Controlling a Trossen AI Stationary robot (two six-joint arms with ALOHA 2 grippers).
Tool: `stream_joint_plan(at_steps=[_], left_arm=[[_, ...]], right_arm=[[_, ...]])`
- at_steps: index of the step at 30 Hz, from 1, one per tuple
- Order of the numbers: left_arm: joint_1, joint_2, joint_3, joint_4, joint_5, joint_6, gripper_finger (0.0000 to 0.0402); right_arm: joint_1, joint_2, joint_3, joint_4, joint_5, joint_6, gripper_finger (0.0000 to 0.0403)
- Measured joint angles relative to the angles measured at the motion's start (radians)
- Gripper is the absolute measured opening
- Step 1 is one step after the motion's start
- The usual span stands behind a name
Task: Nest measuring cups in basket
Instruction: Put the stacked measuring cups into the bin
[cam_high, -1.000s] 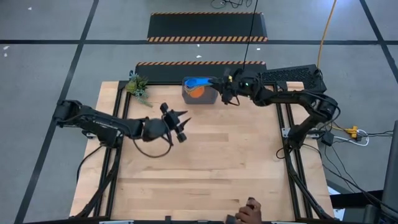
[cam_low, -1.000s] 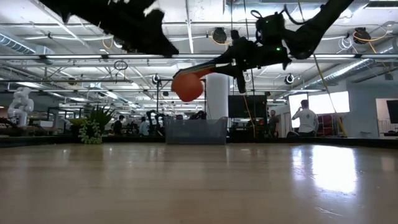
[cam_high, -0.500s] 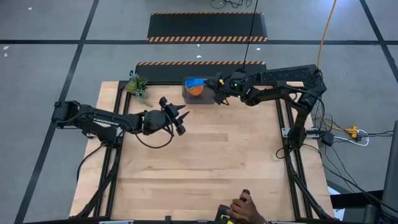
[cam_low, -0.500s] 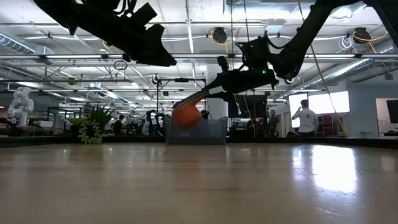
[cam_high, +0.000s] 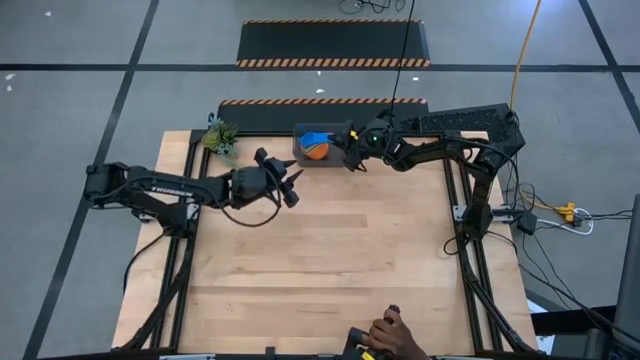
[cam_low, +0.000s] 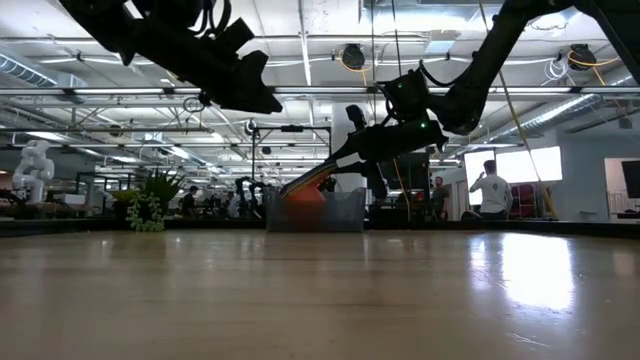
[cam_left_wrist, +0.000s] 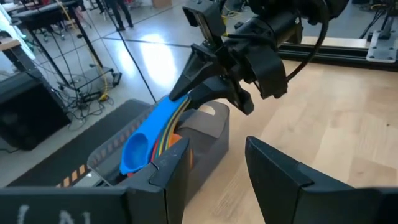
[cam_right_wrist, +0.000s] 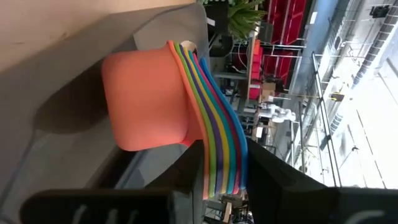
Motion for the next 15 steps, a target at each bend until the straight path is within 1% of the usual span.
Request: stream_joint_plan(at_steps=[7, 12, 15], left_arm=[[0.014, 0.000, 0.000, 0.001, 0.018, 0.000, 0.0159], [0.014, 0.000, 0.000, 0.000, 0.021, 0.000, 0.0159], [0.014, 0.000, 0.000, -0.004, 0.020, 0.000, 0.0159]], right_arm=[[0.000, 0.000, 0.000, -0.010, 0.000, -0.004, 0.0070], [0.000, -0.001, 0.000, -0.023, 0.000, -0.002, 0.0092], [0.000, -0.001, 0.000, -0.025, 0.000, -0.001, 0.0096]])
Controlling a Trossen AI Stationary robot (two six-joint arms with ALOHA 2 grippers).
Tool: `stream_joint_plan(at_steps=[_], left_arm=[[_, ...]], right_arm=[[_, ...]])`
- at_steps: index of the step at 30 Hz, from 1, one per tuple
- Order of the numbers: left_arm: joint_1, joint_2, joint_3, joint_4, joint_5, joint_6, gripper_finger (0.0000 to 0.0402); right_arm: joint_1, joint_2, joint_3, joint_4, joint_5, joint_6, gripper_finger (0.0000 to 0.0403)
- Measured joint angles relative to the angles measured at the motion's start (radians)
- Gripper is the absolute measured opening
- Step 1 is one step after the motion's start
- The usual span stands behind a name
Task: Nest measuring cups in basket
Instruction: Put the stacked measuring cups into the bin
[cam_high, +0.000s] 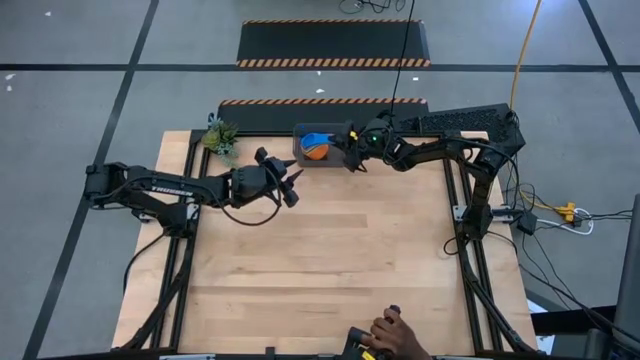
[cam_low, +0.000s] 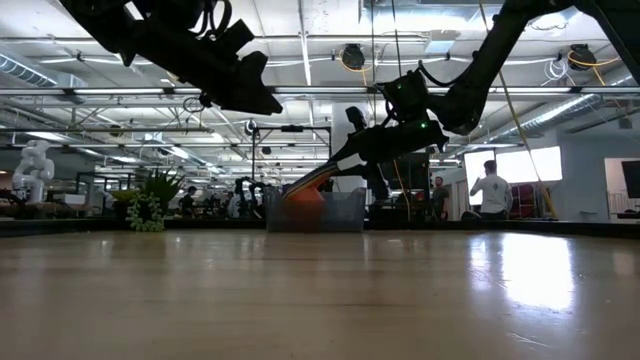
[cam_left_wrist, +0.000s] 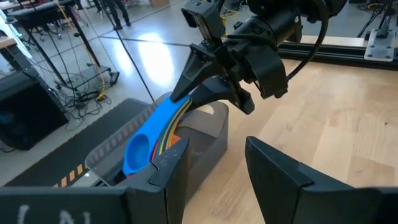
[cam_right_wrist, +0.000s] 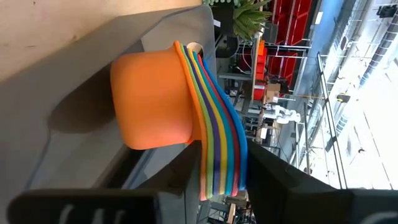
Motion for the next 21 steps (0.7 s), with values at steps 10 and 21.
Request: stream_joint_plan(at_steps=[10, 21], left_arm=[[0.000, 0.000, 0.000, -0.011, 0.000, -0.003, 0.0159], [0.000, 0.000, 0.000, -0.022, 0.000, -0.003, 0.0159]], right_arm=[[-0.010, 0.000, 0.000, -0.053, 0.001, -0.002, 0.0102], [-0.032, -0.001, 0.000, -0.095, -0.008, 0.007, 0.0103]])
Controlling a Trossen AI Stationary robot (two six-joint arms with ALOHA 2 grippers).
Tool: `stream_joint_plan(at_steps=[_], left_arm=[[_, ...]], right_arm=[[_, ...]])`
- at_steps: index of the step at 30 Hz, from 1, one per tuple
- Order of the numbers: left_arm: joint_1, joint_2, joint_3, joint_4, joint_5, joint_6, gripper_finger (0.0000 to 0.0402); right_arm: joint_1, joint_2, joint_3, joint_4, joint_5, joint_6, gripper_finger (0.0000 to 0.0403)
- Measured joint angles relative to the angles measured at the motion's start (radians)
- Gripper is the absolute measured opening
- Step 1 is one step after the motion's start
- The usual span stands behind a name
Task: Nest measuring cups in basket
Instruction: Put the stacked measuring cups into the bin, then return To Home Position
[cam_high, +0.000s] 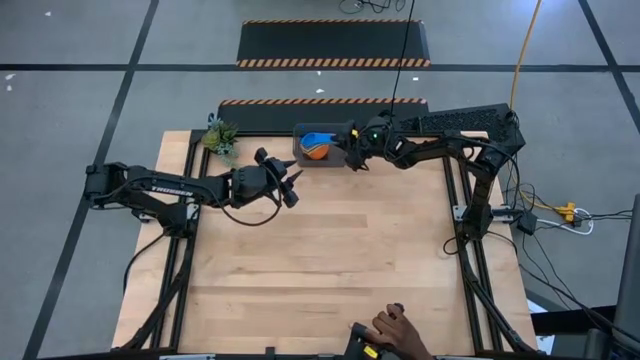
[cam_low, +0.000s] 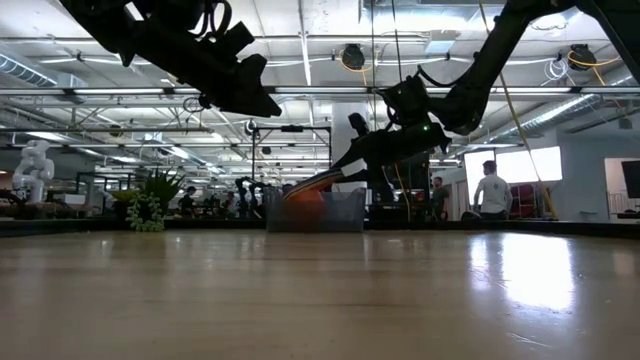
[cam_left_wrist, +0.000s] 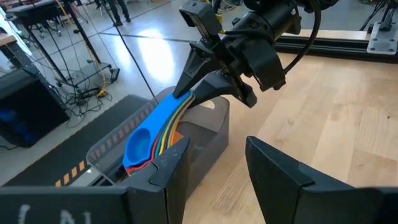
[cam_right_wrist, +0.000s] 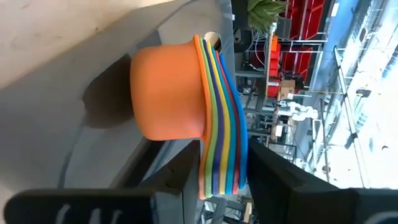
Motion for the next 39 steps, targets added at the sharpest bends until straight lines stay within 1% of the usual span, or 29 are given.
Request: stream_joint_plan(at_steps=[2, 5, 11, 14, 17, 20, 21, 23, 30, 39], left_arm=[[0.000, 0.000, 0.000, 0.000, 0.000, 0.000, 0.0159], [0.000, 0.000, 0.000, -0.003, 0.000, 0.000, 0.0159], [0.000, 0.000, 0.000, -0.006, 0.000, 0.000, 0.0159], [0.000, 0.000, 0.000, -0.006, 0.000, 0.000, 0.0159], [0.000, 0.000, 0.000, -0.011, 0.000, -0.002, 0.0159], [0.000, 0.000, 0.000, -0.015, 0.000, -0.002, 0.0159], [0.000, 0.000, 0.000, -0.016, 0.000, -0.002, 0.0159], [0.000, 0.000, 0.000, -0.019, 0.000, -0.004, 0.0159], [0.000, 0.000, 0.000, -0.020, 0.006, -0.006, 0.0159], [0.000, 0.000, 0.000, -0.019, 0.011, -0.013, 0.0159]], right_arm=[[-0.003, 0.000, 0.000, -0.008, -0.020, 0.023, 0.0103], [-0.003, 0.000, 0.000, -0.018, -0.023, 0.044, 0.0110], [-0.003, 0.000, 0.000, -0.029, -0.046, 0.067, 0.0163], [-0.003, 0.000, 0.000, -0.025, -0.046, 0.069, 0.0179], [-0.003, -0.003, 0.000, -0.026, -0.051, 0.084, 0.0180], [-0.014, -0.025, -0.001, -0.058, -0.120, 0.159, 0.0180], [-0.017, -0.035, -0.002, -0.071, -0.128, 0.184, 0.0180], [-0.024, -0.058, -0.003, -0.092, -0.129, 0.210, 0.0180], [-0.055, -0.138, -0.002, -0.211, -0.127, 0.214, 0.0179], [-0.070, -0.152, -0.002, -0.201, -0.124, 0.237, 0.0179]])
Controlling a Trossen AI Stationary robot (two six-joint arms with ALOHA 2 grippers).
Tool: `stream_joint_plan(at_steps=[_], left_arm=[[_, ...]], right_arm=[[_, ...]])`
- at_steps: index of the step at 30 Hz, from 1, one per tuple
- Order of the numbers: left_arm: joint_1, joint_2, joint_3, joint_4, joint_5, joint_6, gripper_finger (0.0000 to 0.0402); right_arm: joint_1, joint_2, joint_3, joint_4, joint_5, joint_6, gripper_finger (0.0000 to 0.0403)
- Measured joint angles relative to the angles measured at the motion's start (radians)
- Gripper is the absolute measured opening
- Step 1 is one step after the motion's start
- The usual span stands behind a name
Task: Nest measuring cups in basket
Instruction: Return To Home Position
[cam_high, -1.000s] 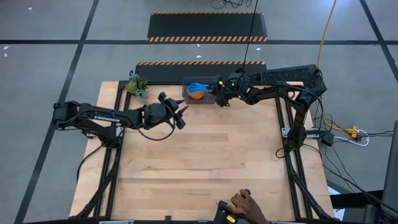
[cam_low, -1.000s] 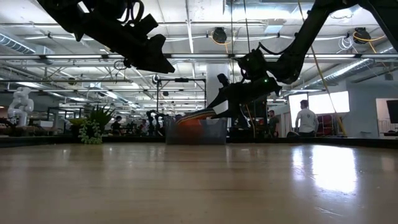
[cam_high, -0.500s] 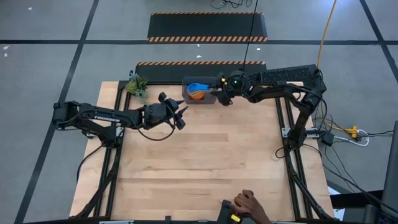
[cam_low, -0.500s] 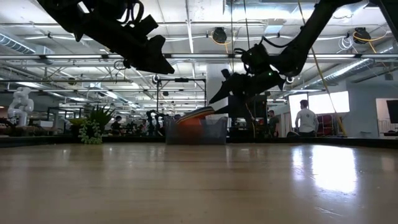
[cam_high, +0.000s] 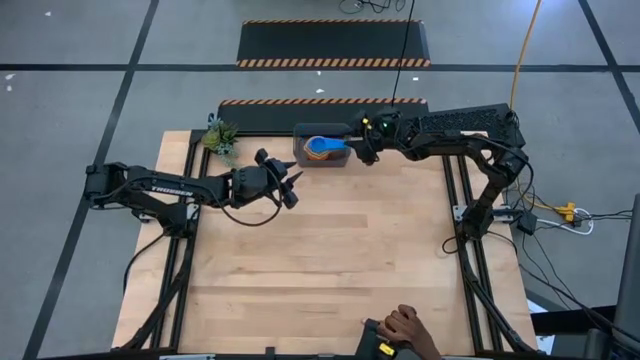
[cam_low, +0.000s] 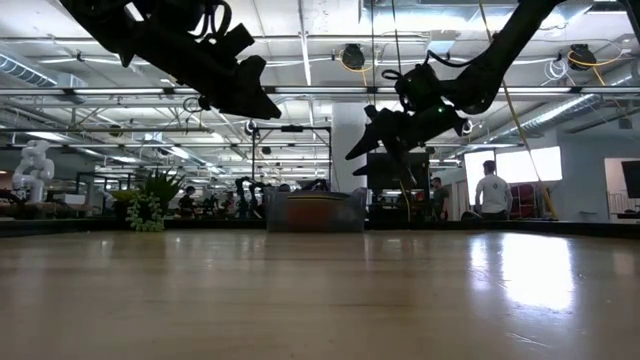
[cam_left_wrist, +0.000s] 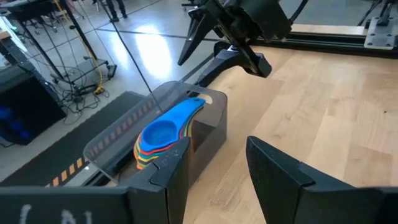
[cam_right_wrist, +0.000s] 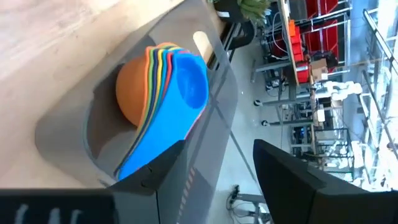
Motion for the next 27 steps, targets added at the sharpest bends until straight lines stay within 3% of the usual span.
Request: stream_joint_plan(at_steps=[9, 17, 27], left_arm=[[0.000, 0.000, 0.000, 0.013, 0.012, 0.012, 0.0159], [0.005, -0.051, 0.002, 0.049, 0.012, 0.020, 0.0159], [-0.033, -0.098, 0.001, 0.005, 0.012, -0.019, 0.0159]], right_arm=[[0.055, -0.097, 0.000, -0.043, 0.003, 0.273, 0.0179], [0.137, -0.319, 0.001, -0.265, 0.056, 0.706, 0.0176], [0.279, -0.503, 0.001, -0.525, 0.051, 0.971, 0.0146]])
